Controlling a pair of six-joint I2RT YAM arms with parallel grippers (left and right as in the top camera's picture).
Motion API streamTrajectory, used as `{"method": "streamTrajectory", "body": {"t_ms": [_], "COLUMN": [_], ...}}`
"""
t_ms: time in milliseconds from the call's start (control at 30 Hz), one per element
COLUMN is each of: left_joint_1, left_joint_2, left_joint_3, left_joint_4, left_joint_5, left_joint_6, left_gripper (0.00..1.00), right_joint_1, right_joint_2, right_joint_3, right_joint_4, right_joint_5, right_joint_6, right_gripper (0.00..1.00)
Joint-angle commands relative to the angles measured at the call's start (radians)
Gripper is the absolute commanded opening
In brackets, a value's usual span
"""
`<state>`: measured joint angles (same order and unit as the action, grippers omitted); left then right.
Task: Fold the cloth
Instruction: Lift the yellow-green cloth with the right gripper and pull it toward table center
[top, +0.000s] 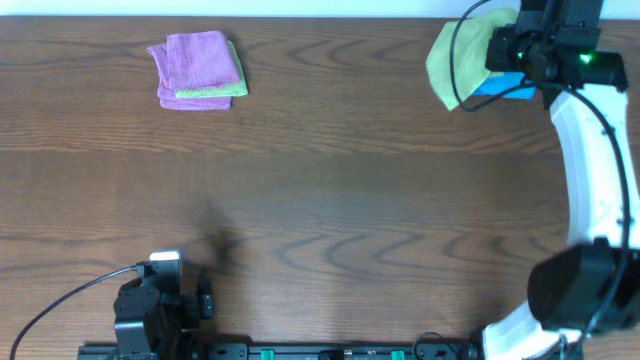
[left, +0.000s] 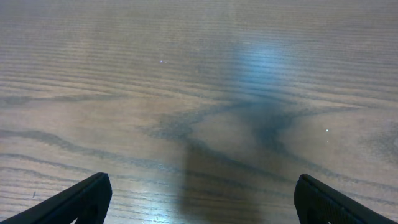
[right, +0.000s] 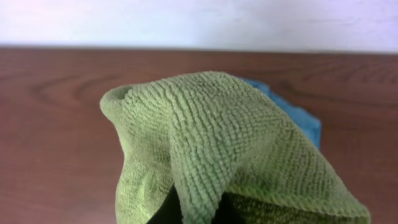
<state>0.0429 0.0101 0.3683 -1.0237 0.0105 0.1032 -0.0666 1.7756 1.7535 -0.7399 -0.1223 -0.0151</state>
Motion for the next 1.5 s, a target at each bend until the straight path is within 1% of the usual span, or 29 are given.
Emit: {"method": "streamTrajectory", "body": {"t_ms": [0,167,233,333,400,500,567,667,767,900,1067,1167,1233,1267,1300,1333,1400,1467], "left_joint_1": [-0.005,-0.005,-0.005,-0.005,-0.005,-0.005,-0.005,-0.005,-0.005,-0.005,-0.005,-0.005,-0.005,-0.005,-0.005,-0.005,-0.005,-0.005], "left_joint_2": [-0.006,-0.006,-0.006,-0.006,-0.006,-0.006,-0.006,-0.006,-0.006,-0.006,-0.006,-0.006,-0.006,-0.006,-0.006,-0.006,-0.006,-0.006], "left_joint_3": [-0.026,-0.026,-0.026,-0.026,-0.026,-0.026,-0.026,-0.026,-0.026,-0.026,-0.026,-0.026,-0.026,-0.026,-0.026,-0.026,-0.026,-0.026], "left_joint_4": [-0.029,-0.029,-0.029,-0.029,-0.029,-0.029,-0.029,-0.029,-0.029,-0.029,-0.029,-0.029,-0.029,-0.029,-0.029,-0.029,-0.029,-0.029], "left_joint_5": [-0.027,-0.027,-0.027,-0.027,-0.027,-0.027,-0.027,-0.03,-0.029,-0.029,-0.029,-0.029,-0.029,-0.029,-0.029,-0.029,-0.029,-0.029], "left_joint_6": [0.016,0.016,0.016,0.016,0.016,0.016,0.016,0.017,0.017,0.017,0.017,0.017,0.017,0.017,0.017,0.017,0.017,0.017], "left_gripper": [0.95,0.95,0.95,0.95,0.95,0.95,0.95,0.95,0.95,0.95,0.95,0.95,0.95,0.95,0.95,0.95,0.95,0.95], "right_joint_1": [0.031,0.041,0.043,0.043,0.05,0.073,0.097,0.151,0.228,0.311,0.323,0.323,0.323,0.323,0.323,0.323,0.323,0.333], "right_joint_2": [-0.08,-0.139,-0.17,-0.267,-0.389,-0.567,-0.657,-0.716,-0.712,-0.674,-0.601,-0.527,-0.45,-0.398,-0.348,-0.28,-0.18,-0.118], "right_joint_3": [0.013,-0.002,-0.05,-0.214,-0.384,-0.578,-0.659,-0.719,-0.735,-0.735,-0.735,-0.735,-0.735,-0.731,-0.719,-0.686,-0.586,-0.472], "right_joint_4": [-0.085,-0.307,-0.369,-0.353,-0.291,-0.221,-0.211,-0.244,-0.262,-0.249,-0.209,-0.115,0.022,0.129,0.225,0.314,0.353,0.29], "right_joint_5": [-0.019,-0.14,-0.171,-0.227,-0.249,-0.252,-0.252,-0.252,-0.242,-0.161,-0.162,-0.163,-0.164,-0.171,-0.175,-0.198,-0.235,-0.233], "right_joint_6": [-0.045,-0.046,-0.051,-0.072,-0.072,-0.067,-0.044,-0.001,0.036,0.082,0.089,0.09,0.111,0.125,0.138,0.142,0.142,0.129], "right_gripper": [0.01,0.02,0.01,0.02,0.02,0.01,0.01,0.01,0.01,0.01,0.01,0.01,0.01,0.17,0.5,0.99,0.99,0.99]}}
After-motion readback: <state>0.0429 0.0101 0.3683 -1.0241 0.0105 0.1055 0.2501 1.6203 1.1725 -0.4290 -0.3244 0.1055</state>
